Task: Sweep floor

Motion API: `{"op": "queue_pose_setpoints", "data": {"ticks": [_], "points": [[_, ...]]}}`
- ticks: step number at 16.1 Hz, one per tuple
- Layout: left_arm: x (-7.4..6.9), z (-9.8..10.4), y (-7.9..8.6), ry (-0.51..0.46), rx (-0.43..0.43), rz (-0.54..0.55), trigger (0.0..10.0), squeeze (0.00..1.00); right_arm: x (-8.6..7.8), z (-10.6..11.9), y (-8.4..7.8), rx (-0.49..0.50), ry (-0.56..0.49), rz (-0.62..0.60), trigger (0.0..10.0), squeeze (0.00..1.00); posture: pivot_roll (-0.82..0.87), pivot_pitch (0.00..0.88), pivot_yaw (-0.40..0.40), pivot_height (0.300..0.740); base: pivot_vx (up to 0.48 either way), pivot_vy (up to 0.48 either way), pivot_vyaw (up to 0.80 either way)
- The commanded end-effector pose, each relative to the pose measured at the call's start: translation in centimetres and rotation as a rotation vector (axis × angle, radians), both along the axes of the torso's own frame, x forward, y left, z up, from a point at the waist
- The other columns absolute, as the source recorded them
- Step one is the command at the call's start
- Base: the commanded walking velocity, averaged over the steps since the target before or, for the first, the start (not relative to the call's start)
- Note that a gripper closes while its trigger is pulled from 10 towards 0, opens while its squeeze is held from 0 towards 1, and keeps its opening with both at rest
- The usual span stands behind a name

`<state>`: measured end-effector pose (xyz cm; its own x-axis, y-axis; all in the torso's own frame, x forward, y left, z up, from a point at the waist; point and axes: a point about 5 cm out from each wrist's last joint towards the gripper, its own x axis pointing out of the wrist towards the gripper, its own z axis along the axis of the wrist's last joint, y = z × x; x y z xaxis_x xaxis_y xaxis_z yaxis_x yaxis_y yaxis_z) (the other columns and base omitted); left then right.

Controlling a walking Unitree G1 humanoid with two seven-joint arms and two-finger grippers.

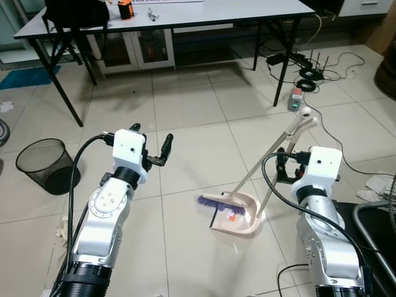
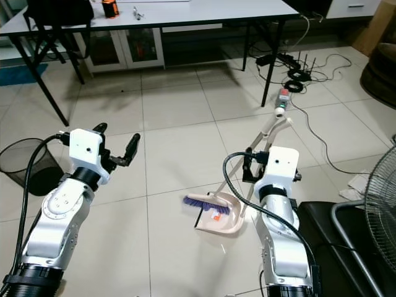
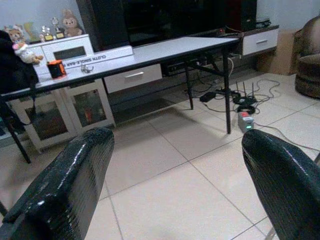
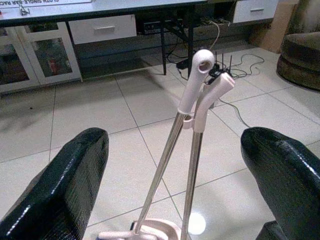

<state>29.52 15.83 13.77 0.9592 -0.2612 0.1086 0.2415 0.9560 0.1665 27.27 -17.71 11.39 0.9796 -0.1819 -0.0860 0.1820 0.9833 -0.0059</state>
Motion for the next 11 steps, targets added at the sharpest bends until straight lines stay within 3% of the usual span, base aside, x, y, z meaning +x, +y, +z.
{"op": "queue_pose_setpoints", "data": {"ticks": [1, 11], "points": [[0.12, 0.14, -0.12, -0.008, 0.019, -0.003, 10.0, 0.00, -0.15, 0.09, -0.25, 0.013, 0.002, -0.009, 10.0, 0.00, -0.15, 0.007, 0.078, 0.740, 0.000, 0.000, 0.00], [0.40, -0.45, -0.52, 0.013, 0.042, -0.025, 10.0, 0.00, -0.69, -0.36, -0.39, -0.016, 0.016, -0.022, 10.0, 0.00, -0.17, 0.000, 0.100, 0.740, 0.000, 0.381, -0.77]]}}
